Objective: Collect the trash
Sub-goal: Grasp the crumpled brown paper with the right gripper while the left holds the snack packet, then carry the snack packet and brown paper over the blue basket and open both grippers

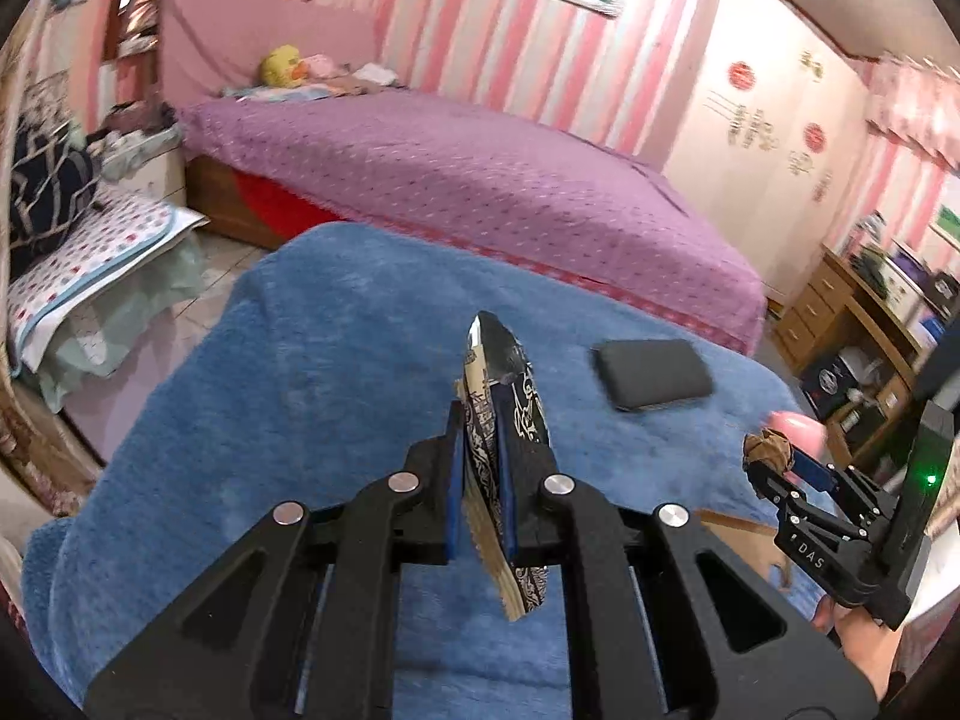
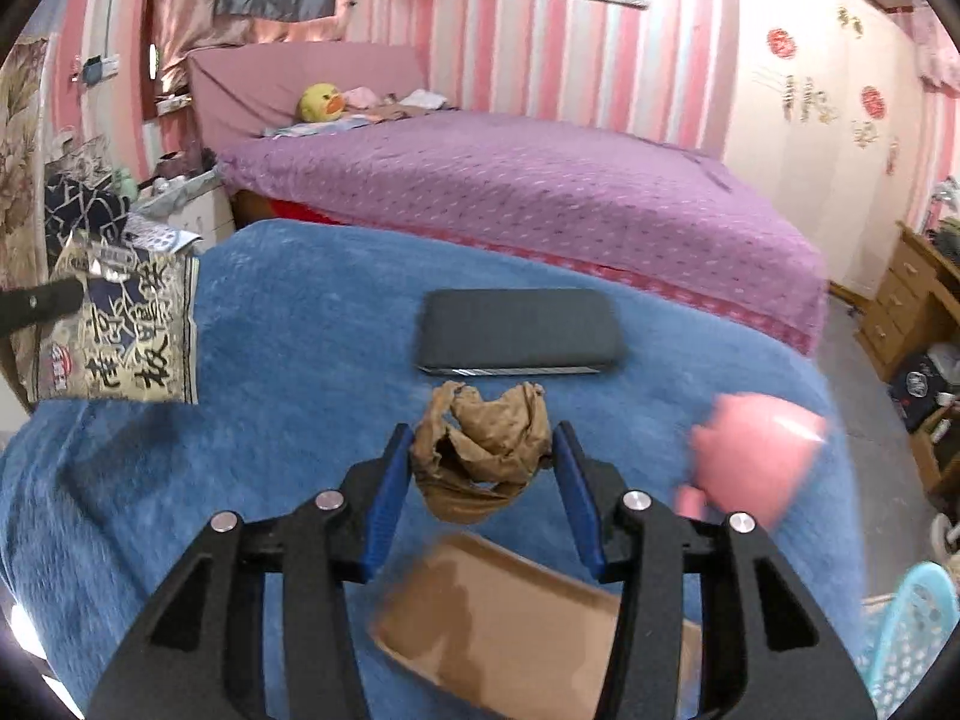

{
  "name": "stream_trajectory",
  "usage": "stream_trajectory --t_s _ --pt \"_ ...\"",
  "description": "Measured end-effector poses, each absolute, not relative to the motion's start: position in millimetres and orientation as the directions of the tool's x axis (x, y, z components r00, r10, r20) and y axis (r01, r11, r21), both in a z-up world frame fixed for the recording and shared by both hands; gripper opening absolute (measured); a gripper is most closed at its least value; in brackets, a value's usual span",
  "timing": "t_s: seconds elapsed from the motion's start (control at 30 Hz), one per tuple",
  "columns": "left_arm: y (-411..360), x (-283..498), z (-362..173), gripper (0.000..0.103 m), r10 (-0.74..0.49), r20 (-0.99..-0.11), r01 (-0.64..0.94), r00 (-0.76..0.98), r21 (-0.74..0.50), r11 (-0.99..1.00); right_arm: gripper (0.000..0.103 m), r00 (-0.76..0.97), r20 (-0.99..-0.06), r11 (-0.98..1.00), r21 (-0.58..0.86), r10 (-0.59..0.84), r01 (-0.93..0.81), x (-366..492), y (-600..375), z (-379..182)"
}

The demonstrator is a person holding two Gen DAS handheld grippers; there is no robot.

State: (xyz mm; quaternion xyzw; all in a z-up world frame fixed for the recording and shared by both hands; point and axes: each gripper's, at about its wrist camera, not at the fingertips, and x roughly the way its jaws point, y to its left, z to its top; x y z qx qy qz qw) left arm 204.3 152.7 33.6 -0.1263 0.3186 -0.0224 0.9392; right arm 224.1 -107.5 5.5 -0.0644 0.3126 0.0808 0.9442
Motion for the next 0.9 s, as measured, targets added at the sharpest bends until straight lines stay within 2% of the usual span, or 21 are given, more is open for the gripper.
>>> stream_trajectory --t_s 0.33,0.57,0.9 --pt "43.9 172.7 37.0 0.009 -0.223 -0.61 0.124 0.76 -0.201 0.972 0.048 0.813 -0.582 0.998 -0.066 -0.019 -0.024 152.0 -211.3 16.2" --pt "-2.3 165.5 32.7 0.009 -0.297 -0.606 0.183 0.738 -0.243 0.953 0.048 0.805 -0.585 0.995 -0.045 -0.098 0.088 122.2 -276.2 4.3" --pt "-56.4 158.6 21.2 0.009 -0.338 -0.613 0.255 0.714 -0.221 0.941 0.048 0.791 -0.577 0.977 -0.066 -0.203 0.203 107.8 -342.3 0.3"
